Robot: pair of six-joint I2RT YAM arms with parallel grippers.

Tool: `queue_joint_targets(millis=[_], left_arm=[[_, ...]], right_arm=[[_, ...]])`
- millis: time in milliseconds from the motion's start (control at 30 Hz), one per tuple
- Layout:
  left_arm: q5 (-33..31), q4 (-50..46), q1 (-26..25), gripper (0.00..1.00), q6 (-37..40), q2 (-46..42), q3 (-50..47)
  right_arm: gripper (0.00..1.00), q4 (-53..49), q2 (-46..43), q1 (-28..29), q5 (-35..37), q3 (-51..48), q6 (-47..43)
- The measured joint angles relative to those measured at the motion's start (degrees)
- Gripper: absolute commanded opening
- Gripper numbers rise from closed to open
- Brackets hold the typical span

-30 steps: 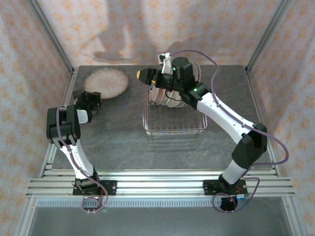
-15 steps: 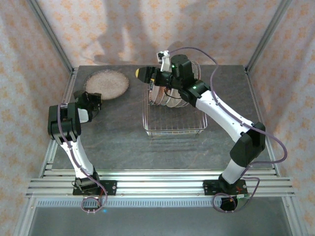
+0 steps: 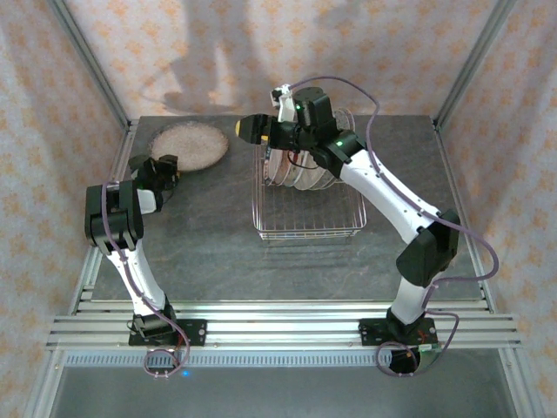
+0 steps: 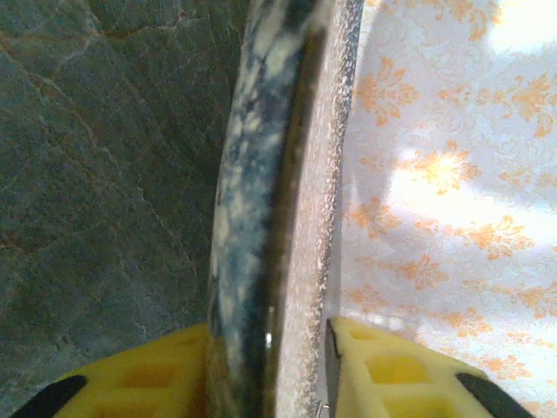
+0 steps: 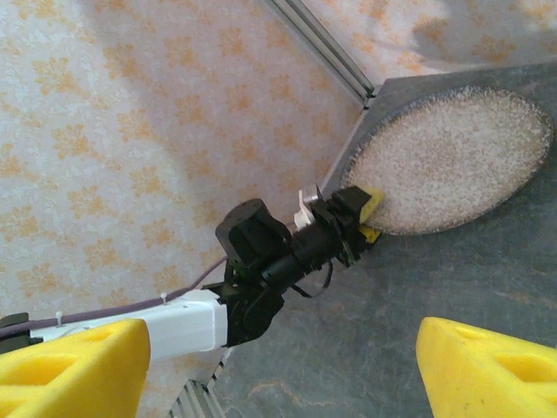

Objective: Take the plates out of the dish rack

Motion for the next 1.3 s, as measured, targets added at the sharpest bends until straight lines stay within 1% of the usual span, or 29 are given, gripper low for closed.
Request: queue_joint_targets(millis=[200,300,367,567,767,933,1233,1300], left_arm=[[0.00,-0.46,0.00,0.40,0.00,0.00,0.02],[0.00,-1.44,0.00,0.45,0.04,0.00,0.33],[-0.02,-2.54,0.00,0.46,0.04,0.00,0.57],[-0.04,-7.17,0.00,0.47,1.16,0.00,1.79],[-0.09,-10.71,0.00,0.51,1.92,0.00,2.69],[-0.24,-15.23,0.00,0.54,3.30,-0.33,3.72],[-0.70,-24.02,0.00,0.56,6.12,-1.36,6.27],[-0.85,-26.14,0.00,0.58,6.75,-1.51,6.97]], right_arm=[[0.80,-2.10,0.39,0.00,0.02,1.95,-0.20],[0.80,-2.89,0.92,0.00,0.02,2.91,-0.20],[0.81,-3.37,1.07,-0.07,0.04,3.04,-0.17],[0.81,-3.89,1.20,-0.31,0.02,3.04,-0.15],[0.81,-3.87,1.20,-0.66,0.04,3.04,-0.13],[0.81,-3.87,1.20,-0.70,0.26,3.04,-0.11],[0.82,-3.87,1.18,-1.14,1.20,3.02,0.09],[0.82,-3.87,1.18,-1.25,1.40,3.02,0.09]])
